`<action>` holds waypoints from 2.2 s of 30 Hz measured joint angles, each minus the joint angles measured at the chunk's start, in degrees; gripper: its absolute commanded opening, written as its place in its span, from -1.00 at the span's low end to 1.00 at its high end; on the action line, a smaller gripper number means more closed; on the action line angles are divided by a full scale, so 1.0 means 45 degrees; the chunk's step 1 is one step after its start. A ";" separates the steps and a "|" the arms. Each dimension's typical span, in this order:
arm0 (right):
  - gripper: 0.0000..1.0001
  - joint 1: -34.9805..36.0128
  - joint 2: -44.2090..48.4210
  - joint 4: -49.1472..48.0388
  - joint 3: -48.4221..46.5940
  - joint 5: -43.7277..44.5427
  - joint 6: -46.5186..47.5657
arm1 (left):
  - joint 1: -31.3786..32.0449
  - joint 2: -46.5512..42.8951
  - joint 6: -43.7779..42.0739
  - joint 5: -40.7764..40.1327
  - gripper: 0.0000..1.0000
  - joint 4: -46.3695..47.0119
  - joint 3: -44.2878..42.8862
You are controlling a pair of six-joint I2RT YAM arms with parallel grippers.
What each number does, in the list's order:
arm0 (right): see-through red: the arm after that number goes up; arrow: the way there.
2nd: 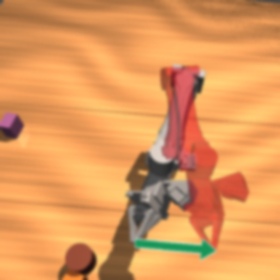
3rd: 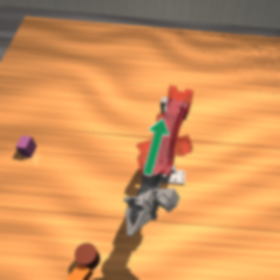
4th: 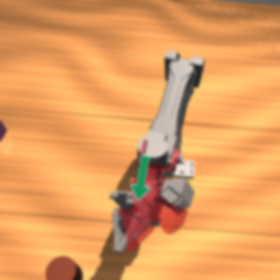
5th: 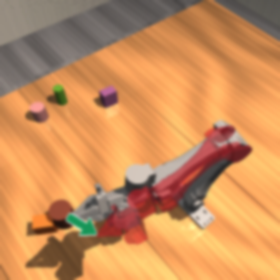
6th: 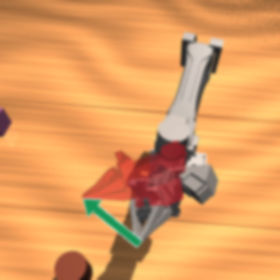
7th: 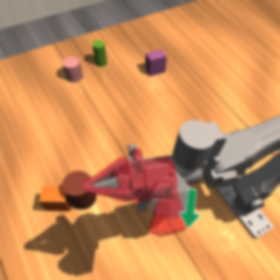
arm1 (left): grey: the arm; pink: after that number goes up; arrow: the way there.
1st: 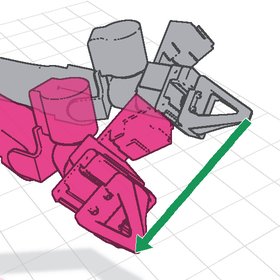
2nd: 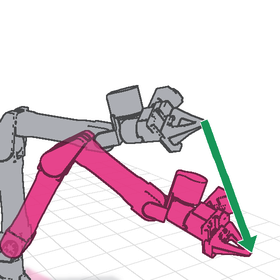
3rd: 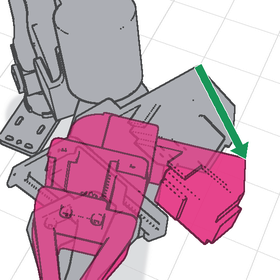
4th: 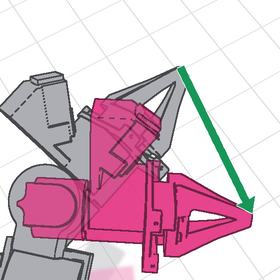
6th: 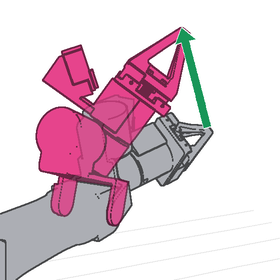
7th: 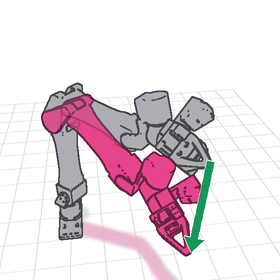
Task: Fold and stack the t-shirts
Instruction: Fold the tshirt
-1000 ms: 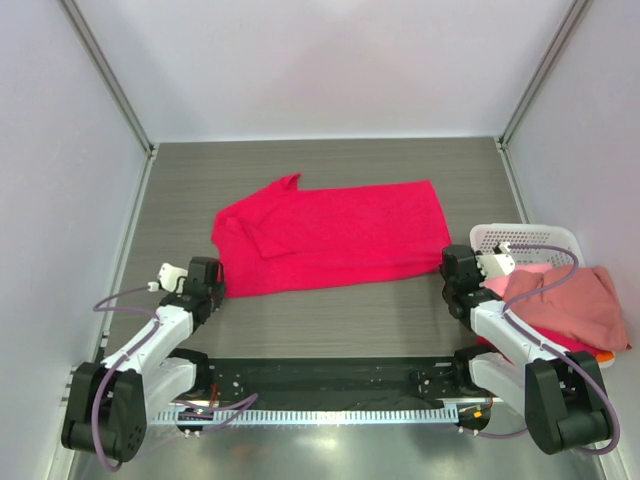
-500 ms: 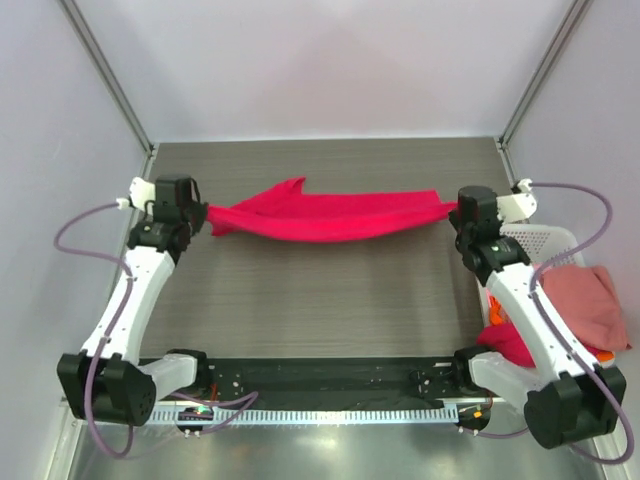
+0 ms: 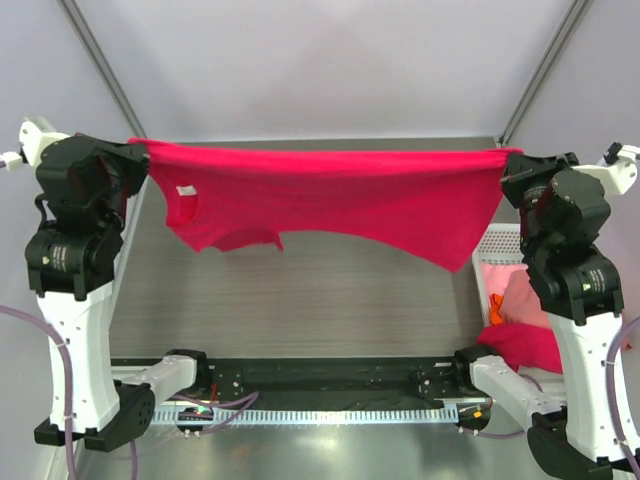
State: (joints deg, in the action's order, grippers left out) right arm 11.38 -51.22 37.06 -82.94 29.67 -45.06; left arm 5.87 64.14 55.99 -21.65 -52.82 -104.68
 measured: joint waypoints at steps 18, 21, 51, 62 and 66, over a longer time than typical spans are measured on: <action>-0.98 -0.0651 -0.7140 0.0665 -0.3648 -0.1821 0.0175 | -0.1928 0.8208 -0.0214 0.1938 -1.00 -0.0952 -0.4736; -0.98 -0.1073 -0.8281 0.0685 -0.4867 -0.2662 -0.0034 | -0.2195 0.9311 -0.0204 0.2497 -1.00 -0.0845 -0.6426; -0.98 -0.2764 -0.3308 -0.4648 0.9122 -0.5678 -0.1030 | -0.2647 -0.0350 0.1253 0.3429 -1.00 0.7145 1.3595; -0.19 -0.2817 0.3818 -0.5265 1.5261 -0.5260 -0.2123 | -0.2657 -0.4881 0.2132 0.2992 0.03 0.7572 1.9147; 0.13 -0.2822 0.6615 -0.5207 1.5863 -0.5416 -0.2030 | -0.2667 -0.7096 0.1666 0.3104 0.82 0.7300 1.9394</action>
State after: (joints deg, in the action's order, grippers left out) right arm -1.32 -21.45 13.63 -11.55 5.30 -54.19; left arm -6.13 32.21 63.48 -7.68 -19.97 -17.41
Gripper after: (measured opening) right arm 0.537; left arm 0.750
